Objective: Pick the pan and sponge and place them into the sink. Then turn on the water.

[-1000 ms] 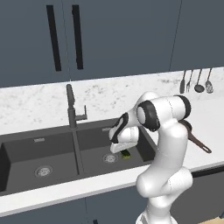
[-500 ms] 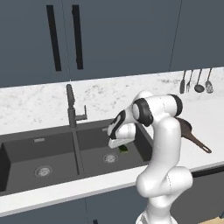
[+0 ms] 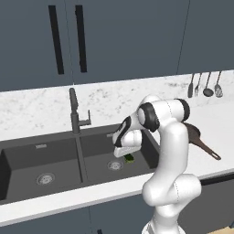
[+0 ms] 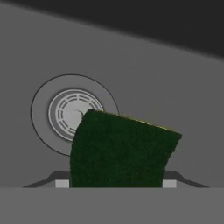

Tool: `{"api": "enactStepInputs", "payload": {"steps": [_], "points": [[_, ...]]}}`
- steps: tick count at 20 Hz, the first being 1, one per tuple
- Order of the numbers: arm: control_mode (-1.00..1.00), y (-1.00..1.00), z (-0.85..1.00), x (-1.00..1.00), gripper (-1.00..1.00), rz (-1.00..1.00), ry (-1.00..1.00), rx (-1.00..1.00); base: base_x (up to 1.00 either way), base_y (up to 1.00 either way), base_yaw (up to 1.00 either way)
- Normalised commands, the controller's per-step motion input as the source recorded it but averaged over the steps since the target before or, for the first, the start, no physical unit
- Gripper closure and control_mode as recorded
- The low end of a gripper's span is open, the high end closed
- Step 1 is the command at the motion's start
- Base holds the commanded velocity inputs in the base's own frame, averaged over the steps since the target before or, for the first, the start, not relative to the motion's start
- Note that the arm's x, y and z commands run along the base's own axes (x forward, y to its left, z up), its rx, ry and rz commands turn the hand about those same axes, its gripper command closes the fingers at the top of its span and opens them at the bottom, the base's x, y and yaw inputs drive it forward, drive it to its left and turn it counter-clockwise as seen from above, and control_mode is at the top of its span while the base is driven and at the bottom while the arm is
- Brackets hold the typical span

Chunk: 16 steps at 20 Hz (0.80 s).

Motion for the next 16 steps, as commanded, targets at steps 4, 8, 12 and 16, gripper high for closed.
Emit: {"api": "enactStepInputs", "payload": {"steps": [4,8,12,16], "points": [[-1.0,-0.01,-0.27,-0.02,1.0,-0.03,0.0,0.0,0.0,0.0,0.0],[-1.0,0.0,-0.23,0.0,1.0,-0.02,0.0,0.0,0.0,0.0,0.0],[-1.0,0.0,0.0,0.0,-1.0,0.0,0.0,0.0,0.0,0.0,0.0],[-1.0,0.0,0.0,0.01,-1.0,0.0,0.0,0.0,0.0,0.0,0.0]]}}
